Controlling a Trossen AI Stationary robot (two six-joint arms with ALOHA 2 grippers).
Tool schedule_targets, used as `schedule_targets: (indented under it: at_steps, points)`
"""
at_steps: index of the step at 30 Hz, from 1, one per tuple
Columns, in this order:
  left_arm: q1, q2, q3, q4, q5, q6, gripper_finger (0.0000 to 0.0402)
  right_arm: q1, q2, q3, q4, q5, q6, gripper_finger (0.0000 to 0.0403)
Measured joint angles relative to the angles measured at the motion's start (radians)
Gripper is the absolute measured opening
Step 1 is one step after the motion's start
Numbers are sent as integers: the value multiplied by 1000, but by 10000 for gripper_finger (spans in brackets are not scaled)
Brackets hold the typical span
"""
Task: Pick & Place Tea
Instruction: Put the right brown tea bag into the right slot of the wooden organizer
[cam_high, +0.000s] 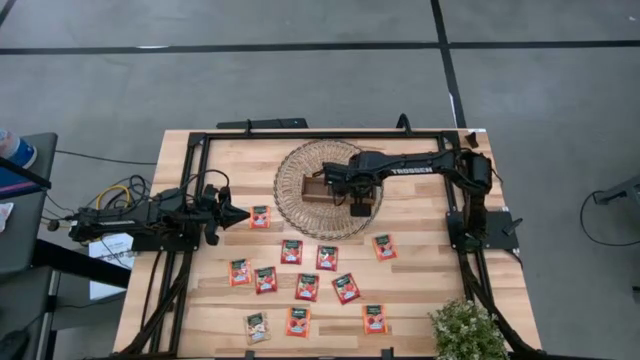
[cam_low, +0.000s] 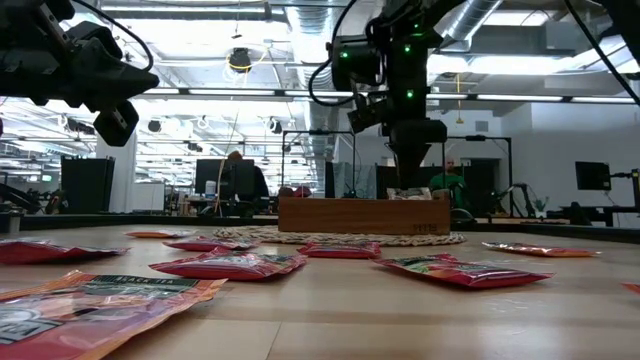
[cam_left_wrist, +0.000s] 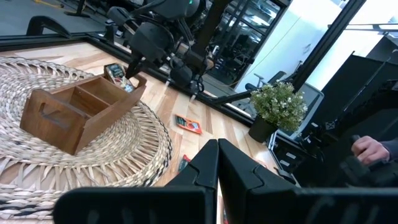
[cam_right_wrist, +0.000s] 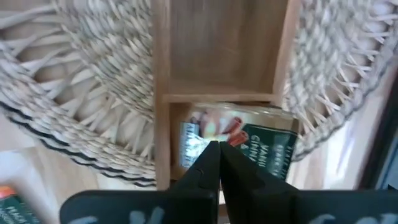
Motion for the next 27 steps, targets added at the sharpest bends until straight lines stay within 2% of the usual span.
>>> schedule_targets:
  at_steps: [14,27]
  points:
    - [0,0,0,-2,0,0,0,-25,1,0,22,-37,-24,0]
    - [0,0,1,-14,0,0,0,-25,8,-79,98,-5,10,0]
